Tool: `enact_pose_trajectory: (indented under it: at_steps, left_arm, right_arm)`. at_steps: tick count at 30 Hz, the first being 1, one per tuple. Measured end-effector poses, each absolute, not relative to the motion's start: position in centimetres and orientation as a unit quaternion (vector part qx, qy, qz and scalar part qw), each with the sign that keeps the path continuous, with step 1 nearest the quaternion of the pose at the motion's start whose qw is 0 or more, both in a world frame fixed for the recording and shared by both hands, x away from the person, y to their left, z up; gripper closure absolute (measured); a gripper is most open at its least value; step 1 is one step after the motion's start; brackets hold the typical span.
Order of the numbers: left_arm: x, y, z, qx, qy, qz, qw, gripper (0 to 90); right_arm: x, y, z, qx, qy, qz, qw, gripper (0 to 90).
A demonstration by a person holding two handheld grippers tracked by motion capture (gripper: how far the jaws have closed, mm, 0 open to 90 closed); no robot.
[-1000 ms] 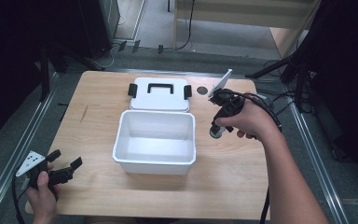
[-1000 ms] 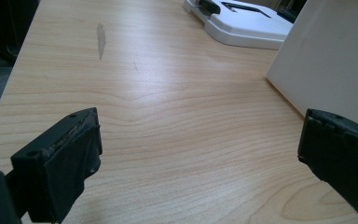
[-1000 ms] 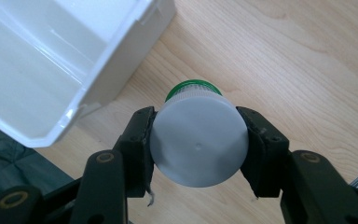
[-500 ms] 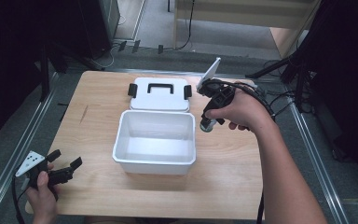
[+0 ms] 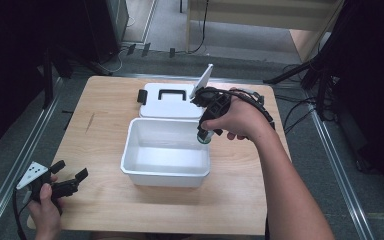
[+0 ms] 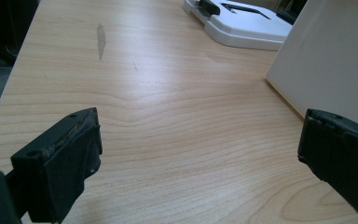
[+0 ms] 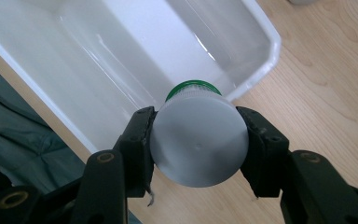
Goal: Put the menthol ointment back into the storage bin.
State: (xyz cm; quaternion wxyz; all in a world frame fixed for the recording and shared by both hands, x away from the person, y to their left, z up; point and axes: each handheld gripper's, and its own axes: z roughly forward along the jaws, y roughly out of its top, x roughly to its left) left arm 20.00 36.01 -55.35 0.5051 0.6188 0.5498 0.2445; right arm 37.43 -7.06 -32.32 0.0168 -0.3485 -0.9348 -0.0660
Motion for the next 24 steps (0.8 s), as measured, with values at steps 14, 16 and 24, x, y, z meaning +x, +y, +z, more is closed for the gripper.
enact_pose_trajectory:
  at_steps: [14, 16, 24]
  left_arm:
    - [20.0, 36.1, -55.4, 0.618, 0.55, 0.243, 0.506, 0.1]
    - [20.0, 36.1, -55.4, 0.619, 0.55, 0.242, 0.506, 0.1]
    - [20.0, 36.1, -55.4, 0.616, 0.552, 0.241, 0.508, 0.0]
  right_arm:
    - [37.3, -3.9, -34.7, -0.295, -0.953, -0.064, 0.018, 51.3]
    - [37.2, -3.6, -35.2, -0.288, -0.956, -0.06, 0.02, 51.3]
    - [37.6, -3.2, -37.4, -0.265, -0.962, -0.055, 0.021, 51.3]
